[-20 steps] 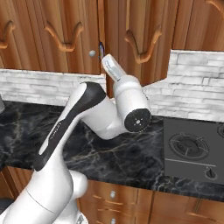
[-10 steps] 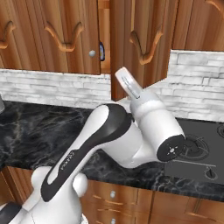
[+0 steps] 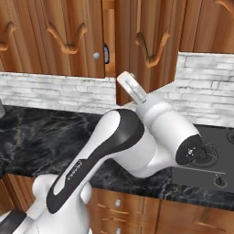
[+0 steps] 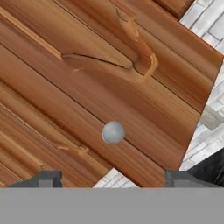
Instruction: Move the condiment bottle and syrup bottle from the cabinet to the dining counter.
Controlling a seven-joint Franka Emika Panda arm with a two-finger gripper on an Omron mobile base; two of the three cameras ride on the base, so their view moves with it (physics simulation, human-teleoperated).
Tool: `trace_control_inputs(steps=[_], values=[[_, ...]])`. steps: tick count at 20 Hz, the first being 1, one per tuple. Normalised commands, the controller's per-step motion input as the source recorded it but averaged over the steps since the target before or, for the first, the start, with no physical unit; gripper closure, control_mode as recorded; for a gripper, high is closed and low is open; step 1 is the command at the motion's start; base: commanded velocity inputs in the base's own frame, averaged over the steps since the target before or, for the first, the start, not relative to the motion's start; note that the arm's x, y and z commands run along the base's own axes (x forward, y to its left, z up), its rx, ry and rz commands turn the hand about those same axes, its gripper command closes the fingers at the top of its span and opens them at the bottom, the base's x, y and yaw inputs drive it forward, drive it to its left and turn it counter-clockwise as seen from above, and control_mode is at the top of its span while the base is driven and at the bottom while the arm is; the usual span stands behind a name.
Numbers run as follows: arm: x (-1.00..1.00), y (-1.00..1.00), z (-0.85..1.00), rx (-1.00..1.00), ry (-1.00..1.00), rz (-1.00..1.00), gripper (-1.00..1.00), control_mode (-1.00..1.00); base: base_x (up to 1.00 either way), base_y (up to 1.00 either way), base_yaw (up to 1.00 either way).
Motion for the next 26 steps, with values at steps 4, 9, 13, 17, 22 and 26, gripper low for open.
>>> trace_control_inputs(steps=[4,9,13,17,22,26], values=[[0.00,0.92,0.00,-0.18,0.07,0.00,-1.00,-1.00,0.00,0.00,0.00],[0.02,0.91,0.00,-0.30,0.06,-0.09,-1.00,-1.00,0.00,0.00,0.00],[0.00,0.64,0.00,-0.26,0.00,-0.21,-1.00,-1.00,0.00,0.00,0.00],[0.24,0.46,0.00,-0.24,0.14,-0.35,-1.00,-1.00,0.00,0.00,0.00],[0.44,0.30,0.12,-0.31,0.30,-0.35,-1.00,-1.00,0.00,0.00,0.00],[0.55,0.08,0.32,-0.26,0.33,-0.31,-1.00,-1.00,0.00,0.00,0.00]])
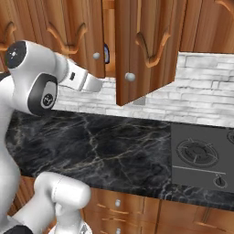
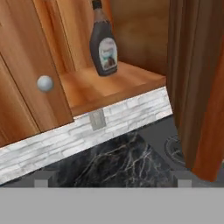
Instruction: Move the condiment bottle and syrup bottle from the cabinet to the dining counter.
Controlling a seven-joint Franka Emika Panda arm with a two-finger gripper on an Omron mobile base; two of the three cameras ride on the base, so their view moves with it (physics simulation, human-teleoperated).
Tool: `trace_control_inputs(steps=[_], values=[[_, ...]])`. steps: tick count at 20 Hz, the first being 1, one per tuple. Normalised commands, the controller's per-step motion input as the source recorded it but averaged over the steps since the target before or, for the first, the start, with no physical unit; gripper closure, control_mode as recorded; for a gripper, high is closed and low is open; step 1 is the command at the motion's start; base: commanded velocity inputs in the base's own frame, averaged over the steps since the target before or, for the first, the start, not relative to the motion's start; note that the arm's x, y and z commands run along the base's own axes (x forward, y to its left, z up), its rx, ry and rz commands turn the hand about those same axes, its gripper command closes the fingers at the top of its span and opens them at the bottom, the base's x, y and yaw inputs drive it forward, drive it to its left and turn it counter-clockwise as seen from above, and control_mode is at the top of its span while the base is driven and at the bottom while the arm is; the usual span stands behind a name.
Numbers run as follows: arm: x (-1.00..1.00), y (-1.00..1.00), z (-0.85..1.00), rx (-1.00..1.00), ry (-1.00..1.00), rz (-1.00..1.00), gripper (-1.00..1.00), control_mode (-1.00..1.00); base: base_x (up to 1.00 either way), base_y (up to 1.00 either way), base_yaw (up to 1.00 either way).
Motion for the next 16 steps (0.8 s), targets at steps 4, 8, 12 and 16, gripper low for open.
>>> trace_control_inputs(steps=[4,8,12,16], values=[[0.83,-0.01,0.24,-0.30,0.33,-0.26,-1.00,-1.00,0.00,0.00,0.00],[0.50,-0.31,0.07,-0.34,0.24,-0.10,-1.00,-1.00,0.00,0.00,0.00],[0.22,-0.51,0.00,-0.31,0.11,0.00,-1.00,-1.00,0.00,0.00,0.00],[0.28,-0.52,0.00,-0.29,0.10,0.00,-1.00,-1.00,0.00,0.00,0.00]])
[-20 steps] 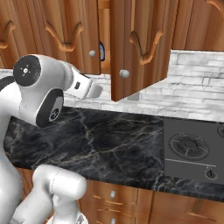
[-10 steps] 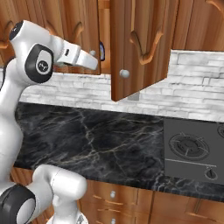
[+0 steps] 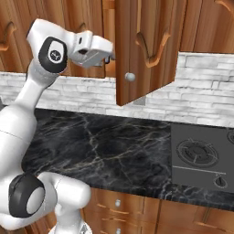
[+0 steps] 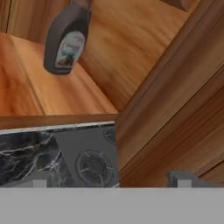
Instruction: Move the condiment bottle and syrup bottle from the cabinet to the dining counter.
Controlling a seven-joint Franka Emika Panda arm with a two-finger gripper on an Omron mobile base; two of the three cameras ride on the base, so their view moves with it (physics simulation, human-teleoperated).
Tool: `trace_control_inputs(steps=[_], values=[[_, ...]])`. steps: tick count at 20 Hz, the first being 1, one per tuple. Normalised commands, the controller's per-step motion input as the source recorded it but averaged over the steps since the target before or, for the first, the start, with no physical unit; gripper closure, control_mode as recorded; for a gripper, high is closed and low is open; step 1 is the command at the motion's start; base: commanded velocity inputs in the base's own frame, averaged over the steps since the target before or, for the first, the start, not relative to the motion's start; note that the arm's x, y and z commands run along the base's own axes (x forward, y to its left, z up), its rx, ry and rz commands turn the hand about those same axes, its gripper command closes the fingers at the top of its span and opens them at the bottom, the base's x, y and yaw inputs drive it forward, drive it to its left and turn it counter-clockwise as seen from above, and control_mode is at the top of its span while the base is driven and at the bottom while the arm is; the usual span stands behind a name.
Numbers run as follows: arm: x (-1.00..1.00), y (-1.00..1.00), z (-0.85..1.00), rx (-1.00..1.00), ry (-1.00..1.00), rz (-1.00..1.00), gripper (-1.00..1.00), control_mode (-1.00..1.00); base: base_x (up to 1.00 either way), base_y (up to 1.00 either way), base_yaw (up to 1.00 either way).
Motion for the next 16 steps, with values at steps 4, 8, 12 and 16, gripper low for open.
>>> trace_control_inputs(steps=[4,8,12,16], values=[[0.08,-0.66,0.00,-0.27,0.11,0.00,-1.00,-1.00,0.00,0.00,0.00],[-0.13,-0.87,-0.03,-0.24,0.12,0.00,-1.00,-1.00,0.00,0.00,0.00],[-0.69,-1.00,-0.02,-0.20,0.05,-0.01,-1.00,-1.00,0.00,0.00,0.00],[-0.71,-1.00,-0.02,-0.13,0.01,-0.04,-1.00,-1.00,0.00,0.00,0.00]])
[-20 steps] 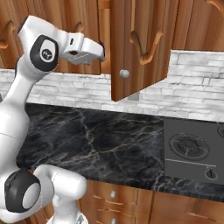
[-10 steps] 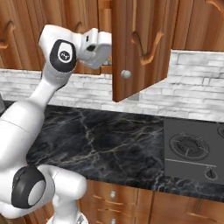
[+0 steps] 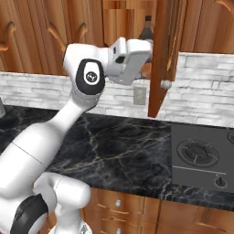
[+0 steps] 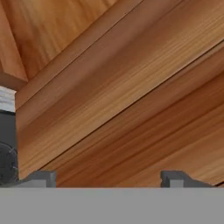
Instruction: Move the condiment bottle and syrup bottle from the cabinet to the dining counter.
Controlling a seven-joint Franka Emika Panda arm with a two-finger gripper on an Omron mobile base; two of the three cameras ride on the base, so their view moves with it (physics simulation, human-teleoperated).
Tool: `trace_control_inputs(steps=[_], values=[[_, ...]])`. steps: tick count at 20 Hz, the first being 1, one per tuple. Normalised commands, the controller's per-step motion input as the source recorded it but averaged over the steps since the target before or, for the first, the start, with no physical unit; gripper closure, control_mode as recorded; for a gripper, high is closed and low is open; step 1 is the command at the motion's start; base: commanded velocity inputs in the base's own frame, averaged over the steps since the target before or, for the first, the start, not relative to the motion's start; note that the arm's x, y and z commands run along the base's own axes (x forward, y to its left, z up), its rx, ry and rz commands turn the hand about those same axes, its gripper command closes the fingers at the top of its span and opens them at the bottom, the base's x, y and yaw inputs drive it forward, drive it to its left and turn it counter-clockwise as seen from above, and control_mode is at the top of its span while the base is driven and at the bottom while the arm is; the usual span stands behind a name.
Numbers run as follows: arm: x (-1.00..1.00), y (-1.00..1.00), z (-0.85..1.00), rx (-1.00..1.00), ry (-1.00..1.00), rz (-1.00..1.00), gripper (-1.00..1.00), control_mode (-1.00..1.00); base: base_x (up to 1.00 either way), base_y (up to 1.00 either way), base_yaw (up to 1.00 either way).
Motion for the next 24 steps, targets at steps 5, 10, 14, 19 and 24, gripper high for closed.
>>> trace_control_inputs(steps=[5,10,14,19,24], values=[[-0.08,-0.77,-0.02,-0.01,0.00,-0.01,-1.00,-1.00,0.00,0.00,0.00],[0.12,-0.40,0.00,0.25,0.00,0.00,-1.00,-1.00,0.00,0.00,0.00],[0.09,-0.05,0.00,0.38,-0.04,0.06,-1.00,-1.00,0.00,0.00,0.00],[-0.14,0.44,-0.22,0.28,-0.28,0.13,-1.00,-1.00,0.00,0.00,0.00],[-0.29,0.98,-0.30,0.09,-0.40,0.17,-1.00,-1.00,0.00,0.00,0.00]])
